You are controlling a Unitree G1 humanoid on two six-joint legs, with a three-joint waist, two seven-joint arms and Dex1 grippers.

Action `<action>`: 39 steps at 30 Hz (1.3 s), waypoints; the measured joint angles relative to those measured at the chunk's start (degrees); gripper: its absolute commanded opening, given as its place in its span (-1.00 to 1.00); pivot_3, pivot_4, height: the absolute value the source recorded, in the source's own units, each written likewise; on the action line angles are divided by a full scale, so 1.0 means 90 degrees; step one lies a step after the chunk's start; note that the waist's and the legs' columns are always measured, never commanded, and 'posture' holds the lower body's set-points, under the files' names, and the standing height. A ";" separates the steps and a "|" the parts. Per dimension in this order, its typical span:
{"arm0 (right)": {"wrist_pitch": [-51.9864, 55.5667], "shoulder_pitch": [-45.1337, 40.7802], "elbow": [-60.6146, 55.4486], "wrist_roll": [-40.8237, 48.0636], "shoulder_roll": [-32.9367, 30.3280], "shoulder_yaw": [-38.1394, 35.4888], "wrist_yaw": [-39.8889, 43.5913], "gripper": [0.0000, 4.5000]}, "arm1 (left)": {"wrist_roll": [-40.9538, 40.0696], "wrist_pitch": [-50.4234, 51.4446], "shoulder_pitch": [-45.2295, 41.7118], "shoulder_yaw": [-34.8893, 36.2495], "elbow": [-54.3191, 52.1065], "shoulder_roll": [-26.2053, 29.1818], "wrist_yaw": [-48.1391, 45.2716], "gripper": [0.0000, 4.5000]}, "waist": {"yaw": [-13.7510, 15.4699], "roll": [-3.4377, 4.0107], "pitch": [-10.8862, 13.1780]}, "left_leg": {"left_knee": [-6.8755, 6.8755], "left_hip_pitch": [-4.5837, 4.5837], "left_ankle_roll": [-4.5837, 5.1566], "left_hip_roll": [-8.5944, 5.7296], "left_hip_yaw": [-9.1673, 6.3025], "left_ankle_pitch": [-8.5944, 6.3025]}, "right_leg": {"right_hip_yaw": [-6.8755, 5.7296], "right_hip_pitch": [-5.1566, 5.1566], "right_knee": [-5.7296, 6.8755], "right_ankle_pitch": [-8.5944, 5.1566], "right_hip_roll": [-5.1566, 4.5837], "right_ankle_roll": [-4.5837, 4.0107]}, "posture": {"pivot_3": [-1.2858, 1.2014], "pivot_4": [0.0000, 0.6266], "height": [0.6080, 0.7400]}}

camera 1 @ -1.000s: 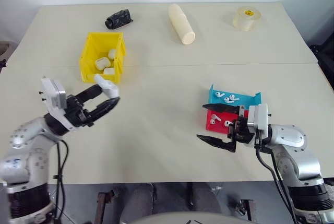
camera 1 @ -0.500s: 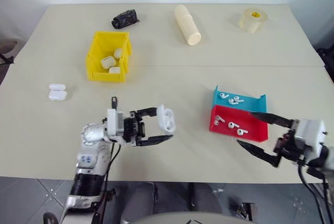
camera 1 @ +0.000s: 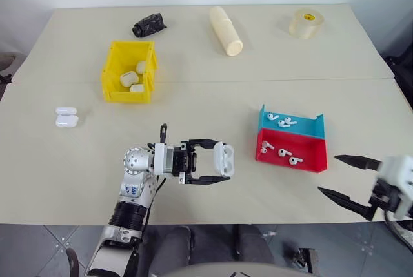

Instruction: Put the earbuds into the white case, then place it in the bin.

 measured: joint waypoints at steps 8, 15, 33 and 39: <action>0.1703 -0.2036 -0.0179 -0.0337 -0.1545 0.1815 -0.0079 1.00 | 0.0020 0.0084 0.0109 -0.0175 -0.0099 0.0048 0.0177 0.22 | 0.0024 -0.0002 0.0002 | 0.0000 -0.0015 0.0007 0.0006 -0.0014 0.0000 | -0.0011 0.0000 -0.0015 0.0003 -0.0016 0.0005 | 0.03 -0.52 1.00; 0.1978 -0.3635 0.0137 -0.1005 -0.1814 0.3598 0.0392 1.00 | 0.0080 0.0108 0.0285 -0.0248 -0.0353 0.0091 0.0521 0.22 | 0.0003 -0.0003 0.0003 | -0.0003 -0.0019 0.0008 0.0006 -0.0011 -0.0001 | -0.0010 -0.0006 -0.0021 0.0004 -0.0016 0.0007 | 0.03 -0.52 1.00; 0.2093 -0.4753 0.0589 -0.2068 -0.1676 0.4833 0.0782 0.43 | 0.0096 0.0149 0.0484 -0.0409 -0.0569 0.0159 0.0911 0.22 | 0.0002 -0.0002 0.0002 | -0.0004 -0.0022 0.0007 0.0005 -0.0006 -0.0001 | -0.0006 -0.0016 -0.0016 0.0004 -0.0015 0.0007 | 0.03 -0.52 1.00; 0.2108 -0.4852 0.0635 -0.2221 -0.1478 0.4876 0.0835 -0.18 | 0.0094 0.0149 0.0475 -0.0418 -0.0568 0.0157 0.0913 0.22 | 0.0004 -0.0002 0.0002 | -0.0004 -0.0022 0.0007 0.0005 -0.0005 -0.0001 | -0.0005 -0.0017 -0.0015 0.0004 -0.0015 0.0007 | 0.03 -0.52 1.00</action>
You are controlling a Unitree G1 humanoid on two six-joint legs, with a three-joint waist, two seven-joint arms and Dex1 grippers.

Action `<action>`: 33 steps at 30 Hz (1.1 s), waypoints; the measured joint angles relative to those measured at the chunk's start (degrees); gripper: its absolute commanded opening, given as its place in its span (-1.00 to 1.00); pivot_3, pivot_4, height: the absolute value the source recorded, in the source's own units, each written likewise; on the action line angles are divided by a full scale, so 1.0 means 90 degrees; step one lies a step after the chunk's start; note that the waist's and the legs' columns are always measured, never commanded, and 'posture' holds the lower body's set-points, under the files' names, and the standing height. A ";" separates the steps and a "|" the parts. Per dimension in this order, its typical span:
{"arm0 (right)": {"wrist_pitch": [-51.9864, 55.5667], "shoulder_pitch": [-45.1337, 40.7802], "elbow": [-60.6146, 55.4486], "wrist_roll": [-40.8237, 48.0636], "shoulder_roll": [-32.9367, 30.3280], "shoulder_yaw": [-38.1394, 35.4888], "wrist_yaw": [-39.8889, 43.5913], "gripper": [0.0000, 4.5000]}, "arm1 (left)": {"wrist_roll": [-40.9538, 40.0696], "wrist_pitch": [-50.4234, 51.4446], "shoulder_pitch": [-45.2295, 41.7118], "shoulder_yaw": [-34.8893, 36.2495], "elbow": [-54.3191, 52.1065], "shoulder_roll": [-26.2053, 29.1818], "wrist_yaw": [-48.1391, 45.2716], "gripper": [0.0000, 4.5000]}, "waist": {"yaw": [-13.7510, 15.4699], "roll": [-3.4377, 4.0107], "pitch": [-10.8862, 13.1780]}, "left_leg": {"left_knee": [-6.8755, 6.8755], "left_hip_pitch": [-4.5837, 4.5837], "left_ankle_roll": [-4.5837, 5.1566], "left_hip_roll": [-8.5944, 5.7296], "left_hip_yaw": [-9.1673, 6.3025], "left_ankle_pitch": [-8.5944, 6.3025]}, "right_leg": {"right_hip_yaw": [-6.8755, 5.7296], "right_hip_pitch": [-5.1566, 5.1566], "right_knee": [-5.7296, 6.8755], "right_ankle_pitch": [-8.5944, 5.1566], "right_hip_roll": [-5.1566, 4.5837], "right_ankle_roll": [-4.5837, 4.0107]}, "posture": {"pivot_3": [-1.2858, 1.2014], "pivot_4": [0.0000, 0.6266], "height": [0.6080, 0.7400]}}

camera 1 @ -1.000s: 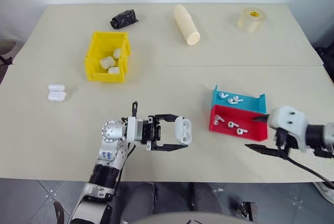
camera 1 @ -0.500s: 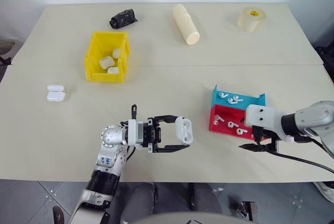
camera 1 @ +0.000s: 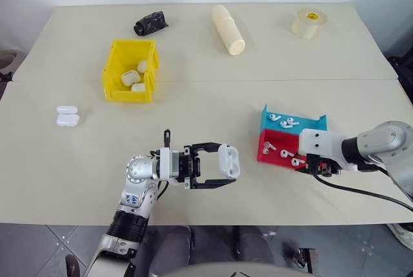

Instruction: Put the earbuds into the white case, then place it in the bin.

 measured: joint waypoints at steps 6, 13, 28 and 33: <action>0.0023 -0.0110 0.0002 -0.0127 0.0104 0.0064 0.0055 -0.18 | -0.0004 0.0005 -0.0002 0.0000 0.0000 0.0002 -0.0001 0.22 | -0.0002 0.0000 0.0000 | 0.0000 0.0000 0.0000 0.0000 0.0000 0.0000 | 0.0000 0.0000 0.0000 0.0000 0.0000 0.0000 | 0.03 -0.52 1.00; 0.0020 -0.0209 0.0001 -0.0248 0.0151 0.0149 0.0148 -0.18 | -0.0004 0.0005 -0.0005 -0.0001 0.0001 0.0002 -0.0001 0.22 | -0.0001 0.0000 0.0000 | 0.0000 0.0000 0.0000 0.0000 0.0000 0.0000 | 0.0000 0.0000 0.0000 0.0000 0.0000 0.0000 | 0.03 -0.52 1.00; -0.0004 -0.0246 -0.0070 -0.0320 0.0278 0.0174 0.0311 -0.78 | -0.0004 0.0005 -0.0004 0.0000 -0.0001 0.0016 0.0018 0.22 | -0.0011 0.0000 0.0000 | 0.0001 0.0001 -0.0001 0.0000 0.0001 0.0000 | 0.0000 0.0000 0.0001 0.0000 0.0004 0.0000 | 0.03 -0.52 1.00; 0.0093 -0.0174 -0.0135 0.0019 0.0437 -0.0158 0.0275 -0.78 | -0.0016 0.0019 -0.0004 0.0001 -0.0010 0.0066 0.0016 0.22 | -0.0001 0.0000 0.0000 | 0.0001 -0.0001 -0.0002 0.0000 0.0001 0.0001 | 0.0002 -0.0002 0.0003 0.0000 -0.0002 0.0000 | 0.03 -0.52 1.00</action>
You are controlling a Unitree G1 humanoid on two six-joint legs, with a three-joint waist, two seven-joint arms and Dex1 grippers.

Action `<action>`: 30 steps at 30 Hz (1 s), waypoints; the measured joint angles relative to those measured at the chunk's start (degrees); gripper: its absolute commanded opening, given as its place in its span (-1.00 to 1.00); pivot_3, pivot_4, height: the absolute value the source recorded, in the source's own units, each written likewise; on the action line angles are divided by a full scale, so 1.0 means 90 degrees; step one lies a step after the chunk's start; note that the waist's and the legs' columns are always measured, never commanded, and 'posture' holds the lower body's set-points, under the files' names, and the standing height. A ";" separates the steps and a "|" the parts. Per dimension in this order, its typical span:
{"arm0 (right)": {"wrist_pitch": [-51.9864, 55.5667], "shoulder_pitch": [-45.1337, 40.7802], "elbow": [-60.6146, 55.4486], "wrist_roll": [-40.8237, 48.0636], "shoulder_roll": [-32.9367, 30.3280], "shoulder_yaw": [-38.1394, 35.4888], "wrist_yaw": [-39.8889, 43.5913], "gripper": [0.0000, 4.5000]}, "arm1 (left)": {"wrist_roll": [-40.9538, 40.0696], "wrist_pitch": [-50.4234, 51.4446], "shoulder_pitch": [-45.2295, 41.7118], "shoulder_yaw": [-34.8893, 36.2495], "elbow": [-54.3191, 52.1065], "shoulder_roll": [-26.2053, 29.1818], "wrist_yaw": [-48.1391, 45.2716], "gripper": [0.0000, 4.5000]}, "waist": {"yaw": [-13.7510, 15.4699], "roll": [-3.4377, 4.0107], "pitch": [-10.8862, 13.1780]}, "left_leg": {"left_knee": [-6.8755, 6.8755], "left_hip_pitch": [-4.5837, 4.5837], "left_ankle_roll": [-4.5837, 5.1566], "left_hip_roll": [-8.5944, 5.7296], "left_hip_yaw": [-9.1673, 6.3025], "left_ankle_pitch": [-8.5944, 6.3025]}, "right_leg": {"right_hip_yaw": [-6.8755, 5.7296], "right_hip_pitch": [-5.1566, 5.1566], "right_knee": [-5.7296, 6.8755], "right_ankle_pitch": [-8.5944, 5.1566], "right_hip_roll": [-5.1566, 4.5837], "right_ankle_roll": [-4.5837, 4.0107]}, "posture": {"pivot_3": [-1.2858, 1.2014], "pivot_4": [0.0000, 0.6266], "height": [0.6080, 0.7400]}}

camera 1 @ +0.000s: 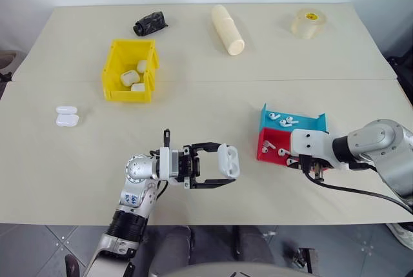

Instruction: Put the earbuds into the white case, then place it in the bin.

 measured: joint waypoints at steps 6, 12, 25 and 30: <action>-0.0500 0.0472 -0.0242 0.1383 0.0640 -0.1811 0.0081 -0.78 | -0.0129 0.0146 -0.0004 0.0046 -0.0090 0.0132 -0.0038 0.22 | 0.0008 -0.0005 0.0003 | -0.0002 -0.0001 0.0000 0.0003 -0.0003 0.0000 | -0.0004 0.0003 -0.0003 0.0000 0.0004 0.0000 | 0.03 -0.52 1.00; -0.0853 0.0770 -0.0712 0.2950 0.2488 -0.2458 -0.0430 -0.78 | -0.0302 0.0367 -0.0262 0.0113 -0.0090 0.0193 -0.0194 0.22 | -0.0003 -0.0009 0.0005 | 0.0001 0.0003 -0.0003 0.0012 -0.0005 0.0002 | -0.0004 0.0004 0.0005 0.0000 0.0006 0.0000 | 0.03 -0.52 1.00; -0.2081 0.1470 -0.1373 0.3714 0.5208 -0.1799 -0.2066 -0.78 | -0.0779 0.1432 -0.0858 0.0479 0.0061 0.0433 -0.0420 0.22 | -0.0028 -0.0006 0.0003 | -0.0001 0.0004 -0.0007 0.0007 -0.0012 0.0003 | -0.0002 0.0001 0.0012 0.0000 0.0009 0.0000 | 0.03 -0.52 1.00; -0.2594 0.1724 -0.1305 0.3415 0.5448 -0.1345 -0.2117 -0.78 | -0.0805 0.1741 -0.0861 0.0482 -0.0112 0.0424 -0.0381 0.22 | -0.0034 -0.0005 0.0003 | -0.0003 0.0004 -0.0007 0.0007 -0.0012 0.0003 | -0.0001 -0.0002 0.0015 -0.0001 0.0013 -0.0002 | 0.03 -0.52 1.00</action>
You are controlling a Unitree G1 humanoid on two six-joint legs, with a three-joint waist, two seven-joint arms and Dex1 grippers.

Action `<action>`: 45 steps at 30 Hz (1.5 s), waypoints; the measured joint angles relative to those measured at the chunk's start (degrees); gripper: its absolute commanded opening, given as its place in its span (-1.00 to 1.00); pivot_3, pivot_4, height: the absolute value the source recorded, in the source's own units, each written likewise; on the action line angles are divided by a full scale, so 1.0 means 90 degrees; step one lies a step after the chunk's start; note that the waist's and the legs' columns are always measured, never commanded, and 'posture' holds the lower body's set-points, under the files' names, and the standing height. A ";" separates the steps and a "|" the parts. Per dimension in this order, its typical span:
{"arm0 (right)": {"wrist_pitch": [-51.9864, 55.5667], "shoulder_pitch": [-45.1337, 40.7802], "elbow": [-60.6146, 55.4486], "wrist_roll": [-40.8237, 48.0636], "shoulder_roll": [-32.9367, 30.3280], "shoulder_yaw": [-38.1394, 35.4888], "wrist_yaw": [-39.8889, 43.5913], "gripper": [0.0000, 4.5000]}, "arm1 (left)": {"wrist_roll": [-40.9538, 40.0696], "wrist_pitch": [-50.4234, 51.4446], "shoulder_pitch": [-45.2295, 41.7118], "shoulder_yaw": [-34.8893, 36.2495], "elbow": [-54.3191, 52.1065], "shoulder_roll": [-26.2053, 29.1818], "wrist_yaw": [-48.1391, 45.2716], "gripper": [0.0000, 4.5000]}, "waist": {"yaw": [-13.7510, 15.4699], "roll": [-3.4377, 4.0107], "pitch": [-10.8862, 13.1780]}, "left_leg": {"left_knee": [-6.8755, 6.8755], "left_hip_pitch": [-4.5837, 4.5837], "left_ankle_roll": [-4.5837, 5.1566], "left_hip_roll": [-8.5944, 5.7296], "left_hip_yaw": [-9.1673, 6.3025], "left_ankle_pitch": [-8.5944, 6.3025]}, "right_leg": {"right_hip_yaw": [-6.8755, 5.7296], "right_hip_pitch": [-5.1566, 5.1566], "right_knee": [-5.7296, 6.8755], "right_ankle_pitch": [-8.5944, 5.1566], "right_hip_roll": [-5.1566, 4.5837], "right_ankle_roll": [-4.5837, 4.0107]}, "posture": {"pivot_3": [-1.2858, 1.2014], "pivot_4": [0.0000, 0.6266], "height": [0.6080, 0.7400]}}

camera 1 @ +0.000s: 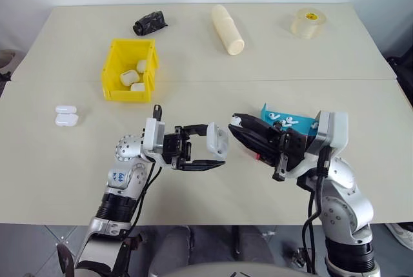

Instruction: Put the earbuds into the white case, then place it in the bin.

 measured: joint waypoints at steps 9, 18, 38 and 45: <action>-0.0775 0.0089 0.0448 -0.0247 0.0144 0.0350 0.0049 -0.78 | -0.0004 0.0195 -0.0029 0.0018 -0.0101 -0.0024 0.0097 0.22 | -0.0006 0.0001 0.0000 | 0.0000 0.0003 -0.0002 -0.0010 0.0001 0.0001 | 0.0003 0.0000 0.0002 0.0000 0.0001 -0.0001 | 0.03 -0.52 1.00; -0.1277 0.0074 0.0842 -0.0322 0.0126 0.0459 0.0134 -0.78 | 0.0019 0.0421 -0.0014 0.0010 -0.0101 -0.0005 0.0100 0.22 | -0.0009 0.0001 0.0000 | -0.0001 0.0003 -0.0002 -0.0010 0.0001 0.0002 | 0.0003 0.0000 0.0002 -0.0001 0.0001 -0.0001 | 0.03 -0.52 1.00; -0.0675 -0.0086 0.0631 -0.0001 -0.0614 0.0486 0.0061 -0.78 | 0.0308 0.0146 -0.0027 0.0031 -0.0006 -0.0222 0.0007 0.22 | 0.0006 0.0000 0.0000 | -0.0001 0.0003 -0.0002 -0.0010 0.0001 0.0001 | 0.0003 0.0001 -0.0001 -0.0001 -0.0001 -0.0001 | 0.03 -0.52 1.00; -0.0547 -0.0086 0.0570 0.0179 -0.0858 0.0378 0.0059 -0.78 | 0.0426 0.0025 -0.0106 0.0028 0.0027 -0.0327 0.0005 0.22 | 0.0003 0.0000 0.0000 | -0.0002 0.0002 -0.0002 -0.0013 0.0002 0.0001 | 0.0003 0.0001 -0.0001 -0.0001 0.0000 -0.0001 | 0.03 -0.52 1.00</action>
